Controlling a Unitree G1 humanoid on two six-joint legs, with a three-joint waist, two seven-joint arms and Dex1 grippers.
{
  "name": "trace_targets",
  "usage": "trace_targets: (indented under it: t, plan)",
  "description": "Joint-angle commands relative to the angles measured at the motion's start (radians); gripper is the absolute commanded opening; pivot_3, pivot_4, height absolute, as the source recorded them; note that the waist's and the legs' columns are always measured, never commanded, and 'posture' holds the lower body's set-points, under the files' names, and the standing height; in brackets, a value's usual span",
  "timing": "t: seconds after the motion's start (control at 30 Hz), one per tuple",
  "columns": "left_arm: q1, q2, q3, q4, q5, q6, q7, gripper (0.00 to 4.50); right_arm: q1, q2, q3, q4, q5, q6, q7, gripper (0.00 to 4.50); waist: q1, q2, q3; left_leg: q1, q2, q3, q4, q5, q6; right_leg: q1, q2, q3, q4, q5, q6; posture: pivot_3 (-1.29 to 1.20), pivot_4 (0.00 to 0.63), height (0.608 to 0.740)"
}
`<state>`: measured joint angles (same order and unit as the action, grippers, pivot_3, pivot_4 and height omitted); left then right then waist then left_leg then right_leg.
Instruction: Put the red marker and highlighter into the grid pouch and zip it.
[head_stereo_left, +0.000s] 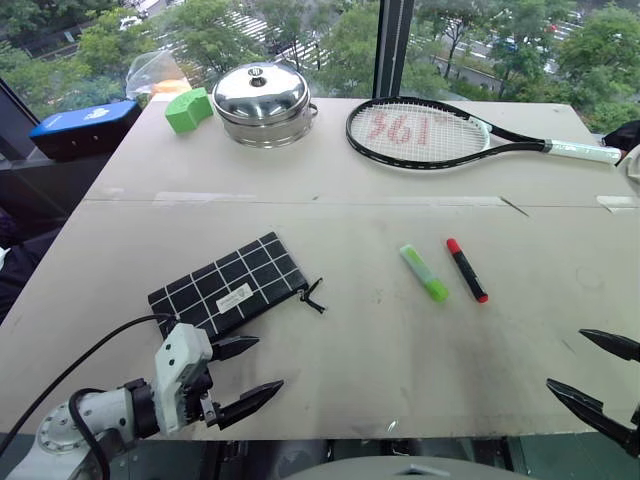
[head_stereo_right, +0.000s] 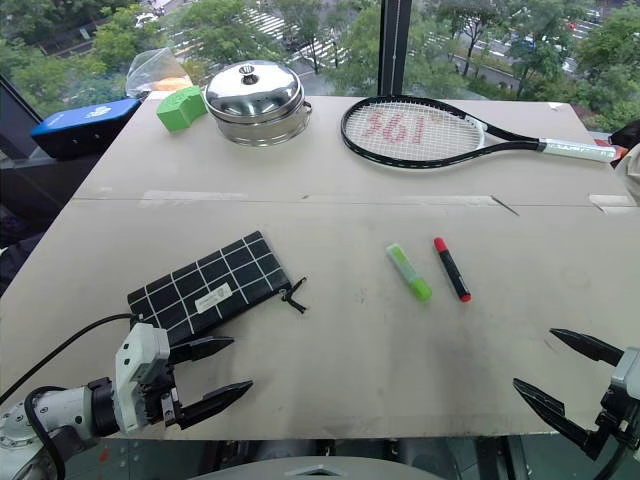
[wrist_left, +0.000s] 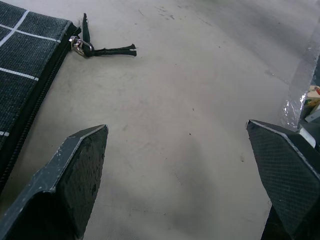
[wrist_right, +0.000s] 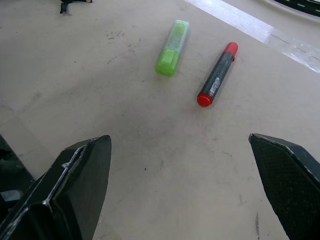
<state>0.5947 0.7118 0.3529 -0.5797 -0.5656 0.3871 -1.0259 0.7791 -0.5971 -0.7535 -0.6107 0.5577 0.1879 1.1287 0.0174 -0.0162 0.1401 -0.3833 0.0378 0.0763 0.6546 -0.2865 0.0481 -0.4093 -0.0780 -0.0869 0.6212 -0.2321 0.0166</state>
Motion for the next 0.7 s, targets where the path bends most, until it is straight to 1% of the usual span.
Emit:
trace_targets:
  t: [0.03, 0.07, 0.1, 0.13, 0.23, 0.27, 0.3, 0.33, 0.37, 0.43, 0.5, 0.57, 0.67, 0.7]
  plan:
    - [-0.077, -0.022, 0.045, -0.031, -0.197, 0.094, 0.115, 4.50, -0.038, -0.028, 0.021, -0.046, 0.055, 0.021, -0.020, 4.47, 0.000, 0.000, 0.000, 0.000, 0.000, 0.000, 0.000, 0.000, 0.000, 0.000, 0.000, 0.000, 0.000, 0.000, 0.000, 0.00, 0.150, 0.740]
    - [-0.139, -0.042, 0.083, -0.023, -0.343, 0.165, 0.216, 4.50, -0.085, -0.037, 0.045, -0.067, 0.090, 0.050, -0.054, 4.47, 0.000, -0.001, 0.001, 0.000, 0.000, 0.000, 0.000, 0.000, 0.000, 0.000, 0.000, 0.000, 0.000, 0.000, 0.000, 0.00, 0.150, 0.740]
    - [-0.204, -0.062, 0.126, -0.001, -0.442, 0.211, 0.313, 4.50, -0.143, -0.047, 0.073, -0.093, 0.151, 0.087, -0.095, 4.47, 0.000, -0.001, 0.001, 0.000, 0.000, -0.001, 0.000, 0.000, 0.000, 0.001, 0.000, 0.000, 0.000, 0.000, 0.000, 0.00, 0.150, 0.740]
    - [-0.244, -0.073, 0.156, 0.013, -0.501, 0.244, 0.380, 4.50, -0.182, -0.053, 0.091, -0.110, 0.193, 0.114, -0.124, 4.47, 0.000, -0.002, 0.001, 0.000, 0.000, -0.001, 0.001, 0.000, 0.000, 0.000, 0.000, 0.000, 0.001, 0.000, 0.000, 0.00, 0.150, 0.740]
    - [-0.288, -0.059, 0.224, 0.054, -0.479, 0.260, 0.446, 4.50, -0.251, -0.083, 0.141, -0.146, 0.242, 0.154, -0.142, 4.47, -0.002, -0.004, -0.001, 0.002, 0.000, -0.002, 0.002, 0.003, 0.003, 0.001, 0.000, -0.001, 0.004, 0.001, 0.000, 0.00, 0.150, 0.740]
    - [-0.266, -0.030, 0.239, 0.067, -0.378, 0.187, 0.387, 4.50, -0.268, -0.098, 0.158, -0.157, 0.258, 0.159, -0.132, 4.47, -0.002, -0.005, -0.002, 0.004, 0.000, -0.001, 0.002, 0.003, 0.003, 0.004, 0.001, -0.001, 0.004, 0.001, 0.000, 0.00, 0.150, 0.740]
    - [-0.249, -0.008, 0.247, 0.075, -0.306, 0.133, 0.342, 4.50, -0.280, -0.110, 0.168, -0.164, 0.270, 0.163, -0.127, 4.47, -0.003, -0.006, -0.002, 0.005, 0.000, -0.002, 0.001, 0.003, 0.003, 0.005, 0.002, -0.001, 0.004, 0.000, 0.000, 0.00, 0.150, 0.740]
    - [-0.211, 0.014, 0.254, 0.094, -0.198, 0.026, 0.271, 4.50, -0.289, -0.121, 0.177, -0.167, 0.280, 0.164, -0.114, 4.47, -0.002, -0.006, -0.002, 0.004, 0.001, -0.002, 0.001, 0.003, 0.002, 0.005, 0.005, 0.000, 0.003, 0.001, -0.002, 0.00, 0.150, 0.740]
    - [-0.163, 0.035, 0.278, 0.160, -0.071, -0.146, 0.185, 4.50, -0.295, -0.133, 0.187, -0.165, 0.284, 0.162, -0.094, 4.47, -0.002, -0.006, -0.002, 0.004, 0.001, -0.001, 0.001, 0.002, 0.001, 0.005, 0.007, 0.001, 0.002, 0.002, -0.003, 0.00, 0.150, 0.740]
    - [-0.096, 0.061, 0.319, 0.330, 0.124, -0.499, 0.050, 4.50, -0.301, -0.150, 0.203, -0.153, 0.280, 0.149, -0.059, 4.47, -0.001, -0.007, -0.004, 0.004, 0.000, 0.000, 0.000, 0.002, -0.001, 0.005, 0.008, 0.001, 0.000, 0.001, -0.004, 0.00, 0.150, 0.740]
    - [-0.069, 0.074, 0.341, 0.507, 0.233, -0.805, -0.029, 4.50, -0.303, -0.152, 0.219, -0.139, 0.276, 0.139, -0.039, 4.47, 0.002, -0.007, -0.004, 0.004, 0.001, 0.000, -0.001, 0.001, 0.000, 0.005, 0.007, 0.001, -0.003, -0.001, -0.007, 0.00, 0.150, 0.740]
    - [-0.055, 0.073, 0.345, 0.632, 0.299, -1.044, -0.069, 4.50, -0.307, -0.150, 0.237, -0.130, 0.259, 0.131, -0.033, 4.47, 0.007, -0.006, -0.004, 0.003, 0.001, 0.001, -0.001, -0.001, 0.003, 0.004, 0.005, 0.000, -0.004, -0.001, -0.007, 0.00, 0.150, 0.740]
    - [-0.060, 0.062, 0.335, 0.780, 0.376, -1.297, -0.045, 4.50, -0.309, -0.157, 0.245, -0.135, 0.251, 0.135, -0.034, 4.47, 0.012, -0.009, -0.005, 0.003, 0.000, 0.002, 0.000, -0.003, 0.004, 0.003, -0.001, 0.000, -0.004, -0.001, -0.007, 0.00, 0.150, 0.740]
    - [-0.067, 0.058, 0.331, 0.821, 0.413, -1.363, -0.021, 4.50, -0.310, -0.160, 0.243, -0.139, 0.255, 0.141, -0.036, 4.47, 0.013, -0.009, -0.005, 0.003, 0.000, 0.003, 0.000, -0.004, 0.003, 0.003, -0.002, 0.000, -0.004, -0.001, -0.007, 0.00, 0.150, 0.740]
